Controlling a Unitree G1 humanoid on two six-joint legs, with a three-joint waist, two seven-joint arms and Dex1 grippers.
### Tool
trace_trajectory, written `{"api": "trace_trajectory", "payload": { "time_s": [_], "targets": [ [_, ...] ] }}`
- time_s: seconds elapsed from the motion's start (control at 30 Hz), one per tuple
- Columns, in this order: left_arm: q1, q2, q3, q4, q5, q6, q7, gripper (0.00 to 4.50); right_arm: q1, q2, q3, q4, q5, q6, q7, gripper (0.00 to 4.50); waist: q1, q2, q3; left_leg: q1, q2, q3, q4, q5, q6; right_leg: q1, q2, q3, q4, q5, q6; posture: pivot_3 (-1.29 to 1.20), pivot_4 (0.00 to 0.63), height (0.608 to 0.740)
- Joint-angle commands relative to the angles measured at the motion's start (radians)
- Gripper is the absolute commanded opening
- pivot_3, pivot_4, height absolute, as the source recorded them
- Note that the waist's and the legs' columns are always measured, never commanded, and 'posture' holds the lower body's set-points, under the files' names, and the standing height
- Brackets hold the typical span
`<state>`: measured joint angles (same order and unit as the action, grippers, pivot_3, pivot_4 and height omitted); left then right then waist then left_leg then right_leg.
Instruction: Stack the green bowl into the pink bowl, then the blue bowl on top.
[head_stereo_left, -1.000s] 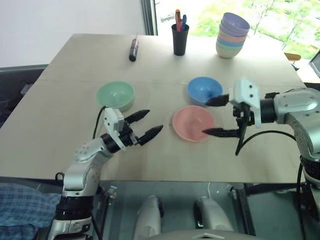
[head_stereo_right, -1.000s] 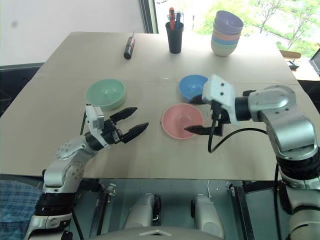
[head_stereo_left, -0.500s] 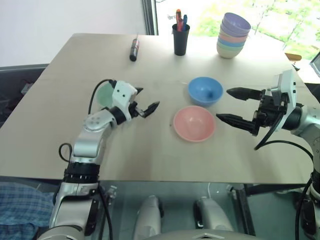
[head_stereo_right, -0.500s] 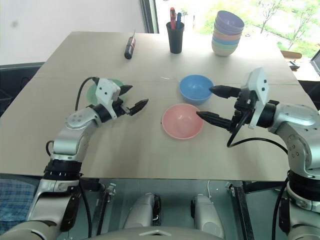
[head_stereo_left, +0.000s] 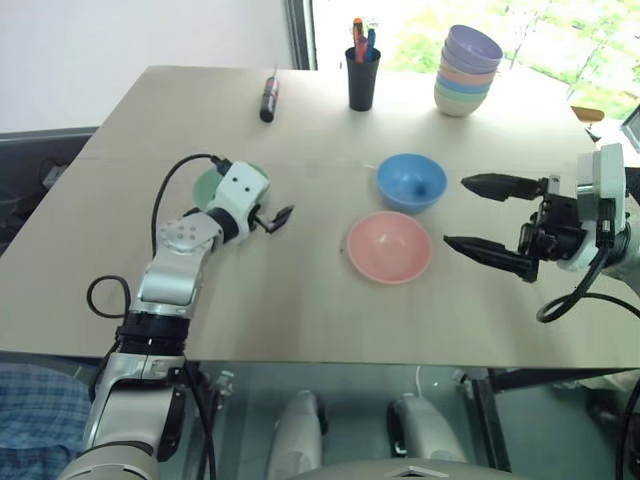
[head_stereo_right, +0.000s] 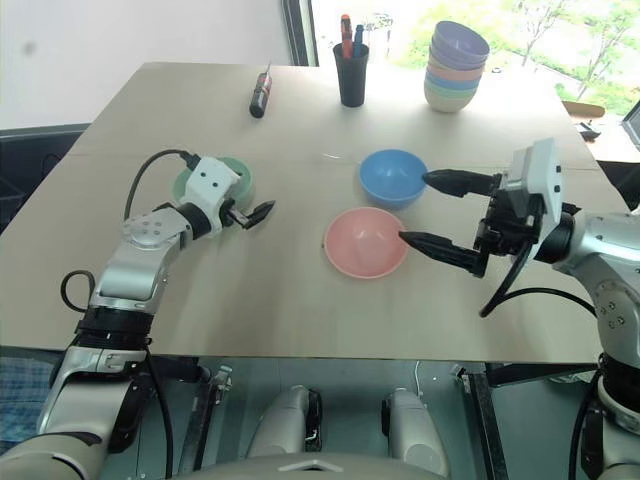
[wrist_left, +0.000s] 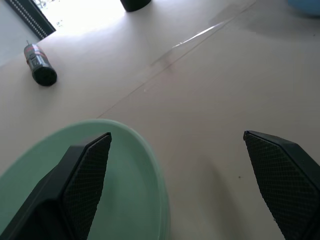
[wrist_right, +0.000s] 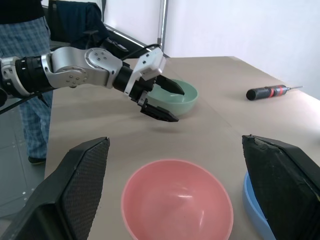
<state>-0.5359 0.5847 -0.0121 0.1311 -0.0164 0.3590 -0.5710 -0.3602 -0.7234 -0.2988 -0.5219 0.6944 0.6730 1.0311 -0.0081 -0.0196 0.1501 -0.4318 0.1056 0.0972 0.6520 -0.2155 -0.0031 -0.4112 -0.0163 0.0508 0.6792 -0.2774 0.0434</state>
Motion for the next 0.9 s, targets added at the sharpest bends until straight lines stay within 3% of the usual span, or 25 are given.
{"api": "trace_trajectory", "payload": {
  "time_s": [0.03,0.37,0.67,0.77,0.8,0.9],
  "targets": [
    [0.009,0.014,0.012,-0.078,0.027,0.064,0.038,4.50,-0.004,-0.012,-0.005,-0.011,0.020,-0.044,-0.012,4.46,-0.001,0.000,0.000,0.000,0.000,0.000,0.000,0.000,0.000,0.000,0.000,0.000,0.000,0.000,0.000,0.00,0.150,0.740],
    [0.050,0.055,-0.004,-0.086,0.050,0.208,0.017,4.50,-0.011,-0.030,0.022,0.011,0.021,-0.088,-0.015,4.46,0.001,0.000,0.000,0.000,0.000,0.000,0.000,0.000,0.000,0.000,0.000,0.000,0.000,0.000,0.000,0.00,0.150,0.740],
    [0.047,0.053,-0.017,-0.036,0.090,0.193,0.041,4.50,0.018,-0.047,0.027,-0.005,0.034,-0.122,-0.001,4.46,0.001,0.000,0.000,0.000,0.000,0.000,0.000,0.000,0.000,0.000,0.000,0.000,0.000,0.000,0.000,0.00,0.150,0.740],
    [0.040,0.052,-0.021,-0.020,0.094,0.180,0.040,3.86,0.015,-0.047,0.030,-0.001,0.033,-0.130,-0.007,4.50,0.001,0.000,0.000,0.000,0.000,0.000,0.000,0.000,0.000,0.000,0.000,0.000,0.001,0.000,0.000,0.00,0.150,0.740],
    [0.039,0.052,-0.023,-0.017,0.094,0.177,0.039,3.31,0.016,-0.047,0.031,0.000,0.033,-0.133,-0.007,4.50,0.001,0.000,0.000,0.000,0.000,0.000,0.000,0.000,0.000,0.000,0.000,0.000,0.001,0.000,0.000,0.00,0.150,0.740],
    [0.037,0.050,-0.026,-0.010,0.094,0.169,0.041,2.18,0.022,-0.049,0.031,0.000,0.033,-0.141,-0.008,4.50,0.000,0.000,0.000,0.000,0.000,0.000,0.000,0.000,0.000,0.000,0.000,0.000,0.001,0.000,0.000,0.00,0.150,0.740]
  ]
}}
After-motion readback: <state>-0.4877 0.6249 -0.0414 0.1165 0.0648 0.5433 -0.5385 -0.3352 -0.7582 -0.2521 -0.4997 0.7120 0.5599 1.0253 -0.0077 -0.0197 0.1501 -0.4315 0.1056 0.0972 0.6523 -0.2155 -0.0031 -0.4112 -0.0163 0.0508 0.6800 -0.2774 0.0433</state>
